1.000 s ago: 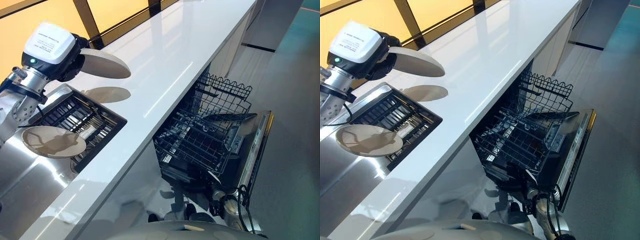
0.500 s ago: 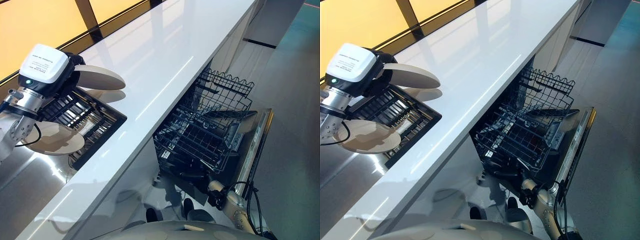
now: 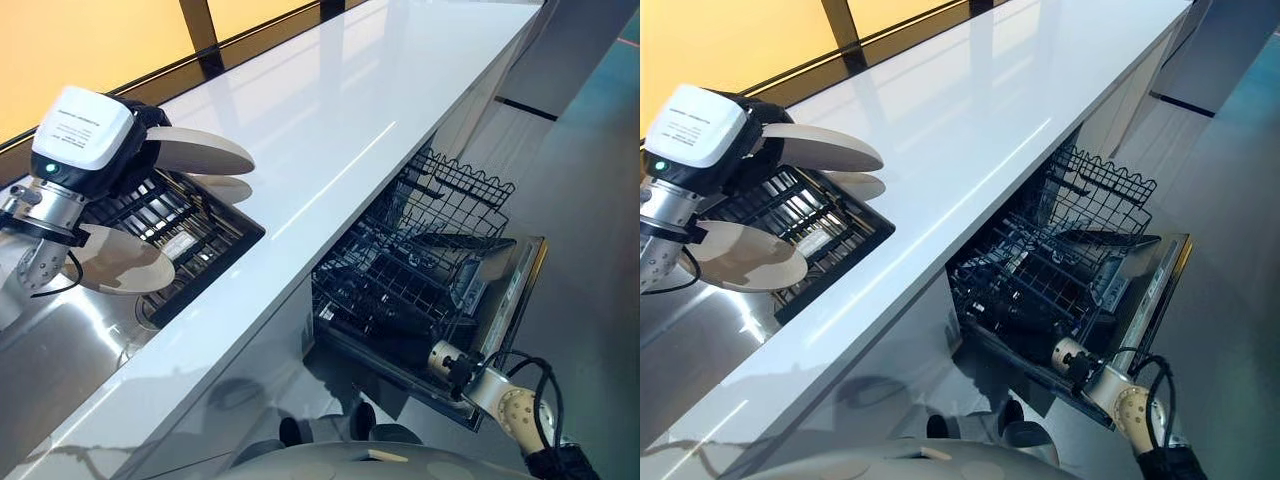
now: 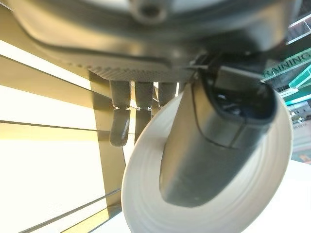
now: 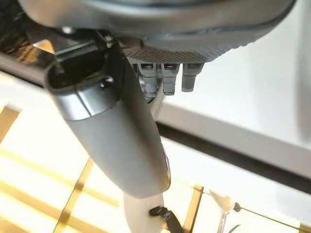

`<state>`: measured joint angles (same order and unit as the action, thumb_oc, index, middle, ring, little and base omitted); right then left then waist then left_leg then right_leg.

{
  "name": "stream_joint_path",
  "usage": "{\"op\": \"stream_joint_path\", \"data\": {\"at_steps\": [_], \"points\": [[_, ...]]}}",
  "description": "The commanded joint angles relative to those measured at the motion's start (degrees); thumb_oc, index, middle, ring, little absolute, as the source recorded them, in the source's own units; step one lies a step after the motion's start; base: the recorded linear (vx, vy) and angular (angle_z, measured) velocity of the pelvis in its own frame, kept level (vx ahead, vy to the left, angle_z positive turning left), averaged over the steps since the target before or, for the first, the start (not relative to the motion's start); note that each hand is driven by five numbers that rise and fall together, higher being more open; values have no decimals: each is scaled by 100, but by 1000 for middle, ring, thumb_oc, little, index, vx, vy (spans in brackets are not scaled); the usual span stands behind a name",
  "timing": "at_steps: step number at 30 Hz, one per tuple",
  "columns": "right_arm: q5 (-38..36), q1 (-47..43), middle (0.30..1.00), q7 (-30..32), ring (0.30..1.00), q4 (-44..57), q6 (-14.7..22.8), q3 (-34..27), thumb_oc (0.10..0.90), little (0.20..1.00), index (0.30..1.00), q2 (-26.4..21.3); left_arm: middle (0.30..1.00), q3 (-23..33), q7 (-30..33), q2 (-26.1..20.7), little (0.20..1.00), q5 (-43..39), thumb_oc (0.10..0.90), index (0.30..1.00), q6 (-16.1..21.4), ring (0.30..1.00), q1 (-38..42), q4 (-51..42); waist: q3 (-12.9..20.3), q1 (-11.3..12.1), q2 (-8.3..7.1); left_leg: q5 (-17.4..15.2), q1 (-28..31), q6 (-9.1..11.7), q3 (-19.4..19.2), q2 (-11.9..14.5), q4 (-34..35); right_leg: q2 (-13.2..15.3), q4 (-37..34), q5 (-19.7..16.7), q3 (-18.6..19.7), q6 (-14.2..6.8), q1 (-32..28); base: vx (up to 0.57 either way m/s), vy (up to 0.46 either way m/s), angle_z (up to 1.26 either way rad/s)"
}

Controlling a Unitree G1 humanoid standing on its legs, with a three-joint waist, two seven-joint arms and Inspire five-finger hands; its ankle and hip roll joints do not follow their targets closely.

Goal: Pick up plates and place into dishwasher.

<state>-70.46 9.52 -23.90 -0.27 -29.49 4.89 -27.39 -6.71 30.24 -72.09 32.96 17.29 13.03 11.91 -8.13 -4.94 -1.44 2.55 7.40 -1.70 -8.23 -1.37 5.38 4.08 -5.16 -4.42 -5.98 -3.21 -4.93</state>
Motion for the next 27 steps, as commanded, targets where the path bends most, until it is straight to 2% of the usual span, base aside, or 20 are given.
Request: {"op": "stream_joint_path", "data": {"at_steps": [1,8,11,13,15,16,17,18,19,20,22,25,27], "points": [[-722,-521,900,-419,900,754,755,-455,800,900,900,-106,300,1066,704,-179,200,-185,100,300,-181,300,411,81,426,-70,107,-610,28,-85,-146,-276,-38,-172,329,359,-191,-375,108,-21,-41,0],[-732,-664,900,-685,900,1043,917,-1352,800,900,900,-222,300,1597,730,-50,200,-62,100,300,8,300,17,182,517,-142,85,-594,-18,-47,-125,-239,-38,-261,243,373,-177,-300,82,-25,-31,-1],[-692,-759,900,-578,900,1119,1255,-1674,800,900,900,-322,300,1719,702,-1,200,-134,100,300,63,300,-22,237,542,-175,97,-585,-31,-24,-121,-228,-38,-291,218,383,-163,-273,70,-22,-17,0],[-391,-818,900,-426,900,1147,1506,-1877,800,900,900,-296,300,1773,686,77,200,-143,100,300,98,300,-31,274,559,-201,104,-585,-36,-15,-111,-225,-38,-313,191,379,-136,-258,66,-17,-12,0],[86,-831,900,-145,900,1157,1965,-2060,800,900,900,-323,300,1821,595,138,200,-345,100,300,137,300,-9,268,567,-237,118,-576,-49,-4,-98,-223,-38,-336,157,363,-80,-245,75,-18,-6,1],[657,-824,900,235,900,1102,2399,-2253,800,900,900,-360,300,1861,496,244,200,-568,100,300,173,300,2,253,576,-273,131,-574,-52,8,-99,-222,-38,-354,145,361,-53,-237,83,0,0,0],[998,-823,900,457,900,1084,2631,-2299,800,900,900,-358,300,1886,446,281,200,-658,100,300,180,300,-1,233,579,-276,142,-576,-54,11,-103,-219,-38,-362,143,361,-44,-235,86,0,0,0],[1781,-759,900,933,900,979,3258,-2487,800,900,900,-540,300,1989,345,372,200,-884,100,300,177,300,-45,128,585,-299,161,-578,-52,13,-117,-220,-38,-379,136,367,-22,-231,84,-13,-1,-4],[2086,-712,900,1232,900,981,3623,-2607,800,900,900,-659,300,2089,267,444,200,-1005,100,300,158,300,-91,30,589,-314,180,-579,-50,14,-126,-215,-38,-390,143,377,-9,-228,84,-9,-1,-3],[2205,-707,900,1373,900,988,3741,-2671,800,900,900,-674,300,2141,231,497,200,-1053,100,300,148,300,-107,-32,594,-323,188,-581,-48,15,-127,-214,-38,-398,149,385,4,-225,85,-2,-1,-5],[2792,-753,900,1860,900,1034,4349,-2803,800,900,900,-766,300,2259,170,689,200,-1240,100,300,133,300,-149,-253,597,-337,227,-591,-48,14,-120,-212,-38,-426,169,419,49,-208,90,-5,-1,-6],[3617,-896,900,2334,900,1227,4724,-2814,800,900,900,-899,300,2239,122,840,200,-1408,100,300,62,300,-44,-536,583,-331,267,-599,-35,8,-80,-222,-38,-451,190,450,83,-185,79,-1,5,-6],[4166,-1021,900,2553,900,1395,4836,-2730,800,900,900,-1019,300,2175,20,968,200,-1577,100,300,24,300,100,-771,564,-303,299,-605,-25,3,-40,-227,-38,-461,200,471,90,-172,62,0,2,-11]]}}
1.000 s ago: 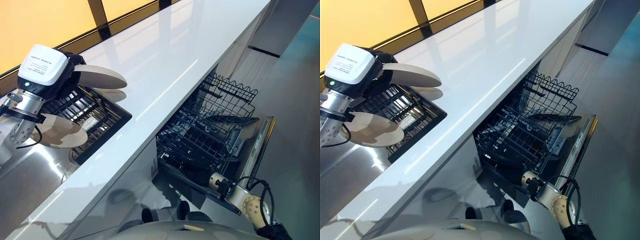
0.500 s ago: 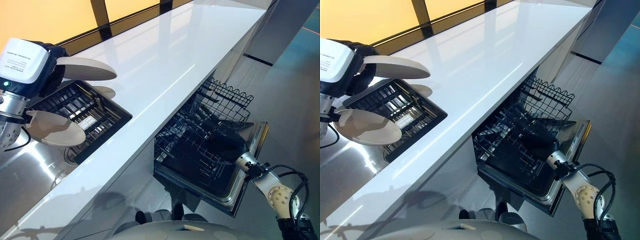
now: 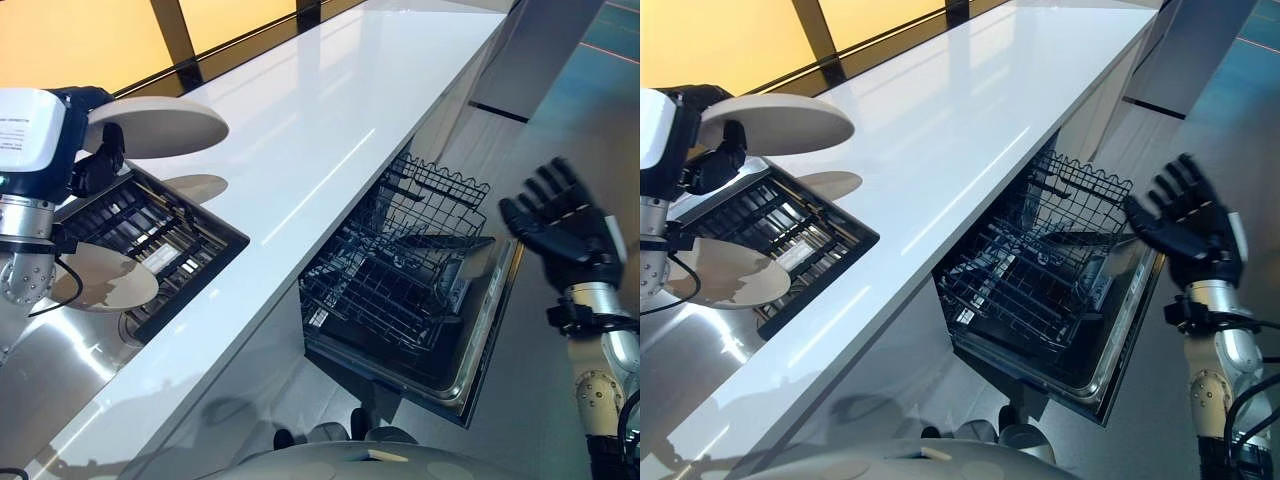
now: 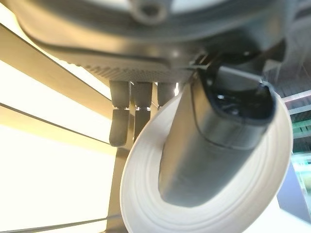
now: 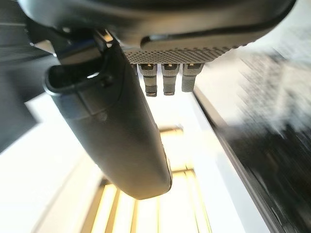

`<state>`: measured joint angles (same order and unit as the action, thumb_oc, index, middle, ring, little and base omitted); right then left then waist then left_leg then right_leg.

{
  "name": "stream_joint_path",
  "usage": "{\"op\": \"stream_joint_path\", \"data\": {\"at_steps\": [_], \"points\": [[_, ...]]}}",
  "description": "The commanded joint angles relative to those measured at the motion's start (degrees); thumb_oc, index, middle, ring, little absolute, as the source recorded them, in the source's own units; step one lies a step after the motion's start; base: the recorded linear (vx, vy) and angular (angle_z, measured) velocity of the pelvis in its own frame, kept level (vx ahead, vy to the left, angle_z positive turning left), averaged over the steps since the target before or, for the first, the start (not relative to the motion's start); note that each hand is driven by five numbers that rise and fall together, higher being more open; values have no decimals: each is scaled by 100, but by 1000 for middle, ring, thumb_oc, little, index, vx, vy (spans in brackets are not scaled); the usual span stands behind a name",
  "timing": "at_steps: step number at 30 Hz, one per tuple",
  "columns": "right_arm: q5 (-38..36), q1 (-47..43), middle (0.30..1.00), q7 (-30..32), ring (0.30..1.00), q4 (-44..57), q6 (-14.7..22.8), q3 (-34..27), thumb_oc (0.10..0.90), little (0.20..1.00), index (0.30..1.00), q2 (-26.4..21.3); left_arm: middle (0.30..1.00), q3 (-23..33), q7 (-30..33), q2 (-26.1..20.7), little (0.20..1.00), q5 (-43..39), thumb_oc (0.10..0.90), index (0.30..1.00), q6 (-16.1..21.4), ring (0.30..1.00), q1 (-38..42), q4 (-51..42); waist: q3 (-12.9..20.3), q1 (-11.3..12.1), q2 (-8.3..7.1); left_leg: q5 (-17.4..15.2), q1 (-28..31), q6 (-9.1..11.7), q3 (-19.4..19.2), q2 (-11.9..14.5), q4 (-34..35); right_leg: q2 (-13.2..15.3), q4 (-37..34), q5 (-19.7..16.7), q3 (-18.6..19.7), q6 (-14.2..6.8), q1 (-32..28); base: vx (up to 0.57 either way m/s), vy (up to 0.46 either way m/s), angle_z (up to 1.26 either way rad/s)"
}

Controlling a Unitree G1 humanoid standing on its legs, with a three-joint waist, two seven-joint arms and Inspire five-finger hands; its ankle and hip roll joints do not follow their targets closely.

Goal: Pick up plates and place into dishwasher.

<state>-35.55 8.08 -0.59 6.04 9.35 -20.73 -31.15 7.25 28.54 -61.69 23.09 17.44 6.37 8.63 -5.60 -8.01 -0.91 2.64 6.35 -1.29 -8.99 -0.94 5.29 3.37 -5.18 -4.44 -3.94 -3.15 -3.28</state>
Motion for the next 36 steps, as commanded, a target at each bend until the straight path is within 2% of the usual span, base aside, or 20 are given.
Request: {"op": "stream_joint_path", "data": {"at_steps": [1,8,14,16,27,30,36], "points": [[933,-980,900,231,900,832,1001,-61,800,900,900,-720,300,686,167,4,200,-614,100,300,0,300,896,-598,304,22,256,-610,80,-37,59,-274,-29,-394,212,482,-110,-171,-107,-2,-1,-4],[1634,-1470,900,156,900,1022,742,568,800,900,900,-992,300,142,-140,328,200,-710,100,300,149,300,1412,-1364,291,178,256,-590,70,-11,221,-283,-29,-394,233,529,-169,-142,-157,2,-9,4],[2289,-1896,900,166,900,1093,628,1047,800,900,900,-1145,300,-417,-768,603,200,-814,100,300,283,300,1755,-1914,288,265,232,-577,70,2,345,-287,-29,-395,238,544,-215,-133,-197,11,-28,20],[2270,-2166,900,145,900,1130,591,1266,800,900,900,-1175,300,-683,-931,706,200,-806,100,300,353,300,1910,-1992,290,301,226,-576,75,4,363,-286,-29,-398,264,562,-252,-129,-204,16,-31,17],[1986,-2848,900,-334,900,1182,343,2074,800,900,900,-1027,300,-1254,-1170,891,200,-850,100,300,368,300,2318,-2006,289,422,197,-567,106,11,388,-279,-29,-389,326,623,-414,-115,-255,7,-12,2],[1748,-3027,900,-504,900,1186,178,2251,800,900,900,-978,300,-1345,-1208,933,200,-866,100,300,350,300,2390,-2023,285,456,184,-567,115,7,415,-282,-29,-394,331,638,-435,-100,-273,6,-13,6],[1135,-3160,900,-1228,900,1296,-304,2604,800,900,900,-859,300,-1448,-1203,1018,200,-797,100,300,351,300,2428,-2060,282,500,157,-553,110,10,446,-286,-29,-380,295,631,-478,-90,-306,-1,-4,2]]}}
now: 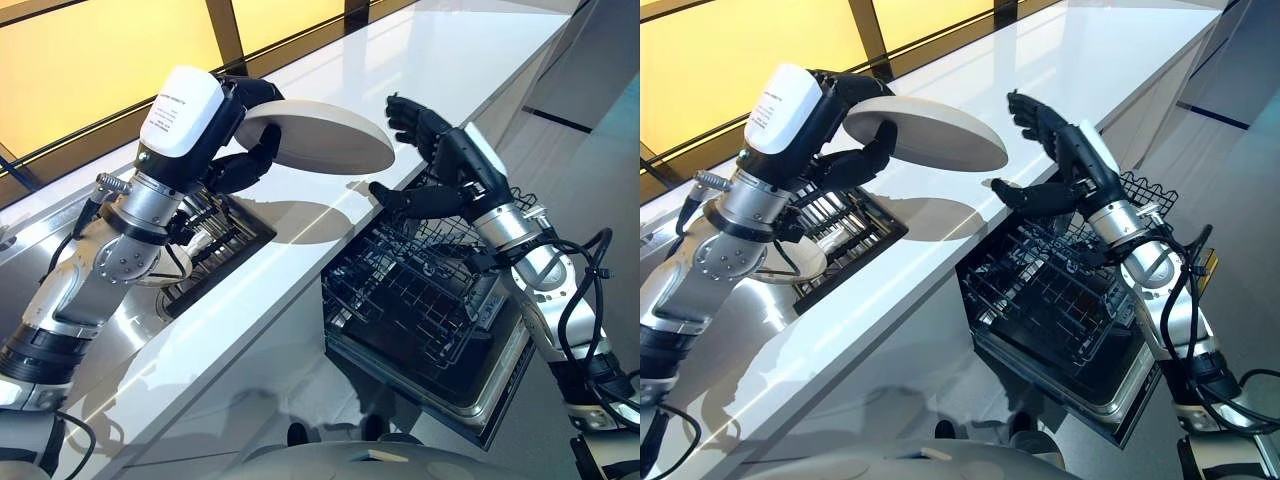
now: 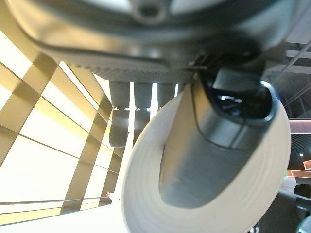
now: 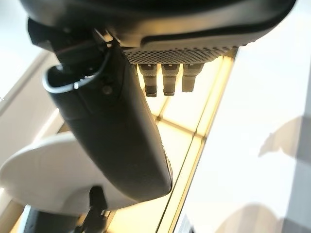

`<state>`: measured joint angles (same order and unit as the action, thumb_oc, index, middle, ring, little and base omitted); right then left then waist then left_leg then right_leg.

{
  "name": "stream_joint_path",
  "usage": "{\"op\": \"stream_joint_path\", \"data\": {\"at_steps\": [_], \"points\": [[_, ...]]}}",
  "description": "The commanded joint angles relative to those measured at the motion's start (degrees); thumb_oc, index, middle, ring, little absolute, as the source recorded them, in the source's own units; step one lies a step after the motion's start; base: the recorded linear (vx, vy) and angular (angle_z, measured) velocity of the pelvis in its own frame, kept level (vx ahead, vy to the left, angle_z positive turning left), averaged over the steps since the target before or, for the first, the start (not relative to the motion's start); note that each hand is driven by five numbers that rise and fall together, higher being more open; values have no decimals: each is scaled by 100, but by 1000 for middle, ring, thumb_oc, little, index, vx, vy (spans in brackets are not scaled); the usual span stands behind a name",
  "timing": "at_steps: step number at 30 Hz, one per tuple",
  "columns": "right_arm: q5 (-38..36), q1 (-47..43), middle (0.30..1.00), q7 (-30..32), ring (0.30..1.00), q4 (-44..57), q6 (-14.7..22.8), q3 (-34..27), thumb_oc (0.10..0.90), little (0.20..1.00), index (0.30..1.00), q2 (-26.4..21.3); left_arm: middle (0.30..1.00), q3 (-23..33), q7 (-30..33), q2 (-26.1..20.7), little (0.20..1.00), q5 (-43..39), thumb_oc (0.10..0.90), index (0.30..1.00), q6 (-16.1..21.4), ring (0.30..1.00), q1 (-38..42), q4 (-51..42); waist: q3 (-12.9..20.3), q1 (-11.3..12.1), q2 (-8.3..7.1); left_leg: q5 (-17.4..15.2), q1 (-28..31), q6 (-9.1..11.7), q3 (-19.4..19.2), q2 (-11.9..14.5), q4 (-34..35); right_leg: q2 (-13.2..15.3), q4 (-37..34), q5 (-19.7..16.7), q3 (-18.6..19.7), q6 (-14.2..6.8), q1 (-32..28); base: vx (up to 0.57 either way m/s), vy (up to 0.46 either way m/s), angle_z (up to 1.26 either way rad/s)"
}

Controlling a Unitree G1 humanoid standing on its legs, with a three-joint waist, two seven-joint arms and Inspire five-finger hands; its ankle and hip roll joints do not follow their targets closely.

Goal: Pick up plates and place into dishwasher.

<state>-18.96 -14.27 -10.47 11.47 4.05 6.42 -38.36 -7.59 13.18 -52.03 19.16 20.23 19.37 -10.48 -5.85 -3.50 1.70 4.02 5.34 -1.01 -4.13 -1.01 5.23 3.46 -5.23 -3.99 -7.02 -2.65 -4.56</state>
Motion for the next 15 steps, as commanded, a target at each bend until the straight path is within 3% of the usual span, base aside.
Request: {"op": "stream_joint_path", "data": {"at_steps": [1,5,15], "points": [[-655,-934,900,-343,900,768,172,-61,800,900,900,-135,300,28,329,49,200,-399,100,300,78,300,1127,-153,315,59,-111,-684,208,-14,-33,-278,-23,-389,289,580,-177,-136,-184,0,0,0],[-959,-986,900,-450,900,768,215,11,800,900,900,-67,300,-38,363,30,200,-389,100,300,89,300,1152,-128,326,78,-123,-678,205,-9,-21,-276,-23,-387,276,574,-203,-133,-196,3,-6,4],[-956,-1163,900,35,900,899,767,-44,800,900,900,329,300,-172,73,251,200,-369,100,300,22,300,1207,-160,290,98,-97,-695,240,-36,-9,-285,-23,-398,304,606,-195,-121,-226,3,-1,4]]}}
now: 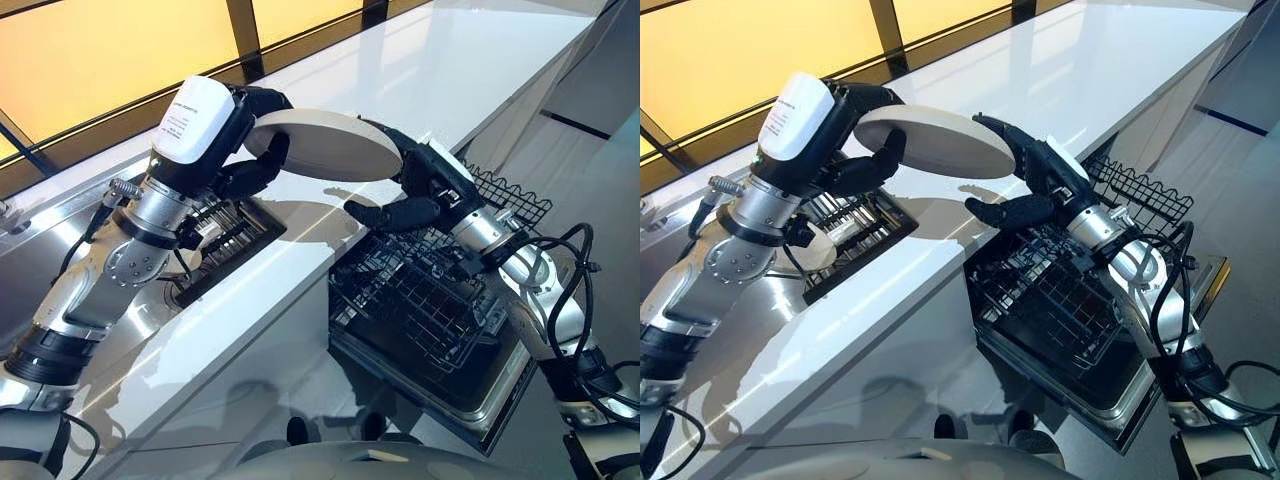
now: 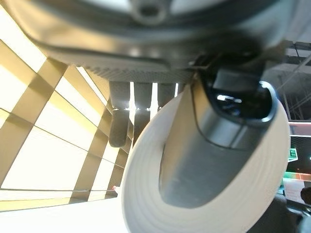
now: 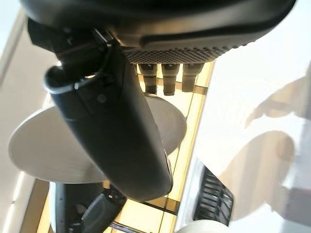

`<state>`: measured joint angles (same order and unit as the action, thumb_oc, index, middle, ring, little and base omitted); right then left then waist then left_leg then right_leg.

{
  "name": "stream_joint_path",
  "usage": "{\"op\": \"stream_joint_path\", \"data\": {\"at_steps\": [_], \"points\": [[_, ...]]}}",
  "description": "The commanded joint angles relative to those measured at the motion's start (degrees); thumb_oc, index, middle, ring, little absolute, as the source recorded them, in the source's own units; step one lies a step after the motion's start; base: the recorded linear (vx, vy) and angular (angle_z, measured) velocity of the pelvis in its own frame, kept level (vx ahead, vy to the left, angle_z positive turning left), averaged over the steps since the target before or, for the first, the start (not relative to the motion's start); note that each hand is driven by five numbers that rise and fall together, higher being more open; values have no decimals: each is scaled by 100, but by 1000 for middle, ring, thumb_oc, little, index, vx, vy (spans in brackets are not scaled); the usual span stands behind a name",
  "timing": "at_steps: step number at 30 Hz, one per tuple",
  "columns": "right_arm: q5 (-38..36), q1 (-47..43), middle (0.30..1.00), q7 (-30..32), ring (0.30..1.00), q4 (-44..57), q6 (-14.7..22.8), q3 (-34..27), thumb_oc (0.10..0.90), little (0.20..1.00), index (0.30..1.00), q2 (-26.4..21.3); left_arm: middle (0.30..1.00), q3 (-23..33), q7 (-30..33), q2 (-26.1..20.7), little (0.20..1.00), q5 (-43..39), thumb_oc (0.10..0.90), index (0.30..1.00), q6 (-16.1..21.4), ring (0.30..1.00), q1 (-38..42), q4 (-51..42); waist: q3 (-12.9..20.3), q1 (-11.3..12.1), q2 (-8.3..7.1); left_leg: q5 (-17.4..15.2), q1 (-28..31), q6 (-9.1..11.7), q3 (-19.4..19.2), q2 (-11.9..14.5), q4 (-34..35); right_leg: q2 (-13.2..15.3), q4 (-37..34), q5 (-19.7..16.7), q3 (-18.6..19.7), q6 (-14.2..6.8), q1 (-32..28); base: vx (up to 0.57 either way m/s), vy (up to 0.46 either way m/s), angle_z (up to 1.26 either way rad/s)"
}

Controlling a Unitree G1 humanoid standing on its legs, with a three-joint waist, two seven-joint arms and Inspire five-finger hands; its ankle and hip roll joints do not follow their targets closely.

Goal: Pick up plates and place into dishwasher.

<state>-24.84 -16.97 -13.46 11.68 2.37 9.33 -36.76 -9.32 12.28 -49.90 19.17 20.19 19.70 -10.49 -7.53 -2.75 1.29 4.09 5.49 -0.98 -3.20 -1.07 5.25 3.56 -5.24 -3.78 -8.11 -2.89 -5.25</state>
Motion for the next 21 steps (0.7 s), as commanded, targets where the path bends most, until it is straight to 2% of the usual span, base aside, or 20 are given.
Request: {"op": "stream_joint_path", "data": {"at_steps": [1,5,9,14,16,21], "points": [[-370,-899,900,382,900,895,995,-344,800,900,900,199,300,-16,140,56,200,-356,100,300,7,300,1181,-170,456,22,-54,-704,228,-40,-103,-280,-25,-410,307,588,-84,-96,-157,11,-1,5],[-352,-1001,900,712,900,987,1328,-406,800,900,900,367,300,-107,27,138,200,-389,100,300,-45,300,1221,-138,451,22,-37,-718,249,-49,-95,-286,-25,-418,307,596,-72,-92,-174,7,0,2],[-254,-1038,900,693,900,1038,1267,-434,800,900,900,451,300,-146,-17,185,200,-374,100,300,-33,300,1237,-135,449,24,-29,-726,257,-53,-88,-293,-25,-419,306,604,-58,-92,-180,0,0,0],[138,-831,900,-231,900,902,-110,-296,800,900,900,59,300,14,151,53,200,-449,100,300,96,300,1178,-283,467,24,-74,-712,238,-41,-95,-289,-25,-404,324,618,-83,-94,-158,0,0,0],[156,-725,900,-493,900,846,-405,-228,800,900,900,-266,300,146,320,-71,200,-465,100,300,136,300,1143,-362,490,15,-105,-701,219,-34,-104,-281,-25,-398,319,616,-104,-92,-150,0,0,0],[-74,-785,900,-684,900,559,-664,-108,800,900,900,-568,300,312,745,-249,200,-494,100,300,330,300,1088,-275,512,22,-145,-680,199,-11,-86,-277,-25,-399,315,604,-115,-70,-152,1,-4,1]]}}
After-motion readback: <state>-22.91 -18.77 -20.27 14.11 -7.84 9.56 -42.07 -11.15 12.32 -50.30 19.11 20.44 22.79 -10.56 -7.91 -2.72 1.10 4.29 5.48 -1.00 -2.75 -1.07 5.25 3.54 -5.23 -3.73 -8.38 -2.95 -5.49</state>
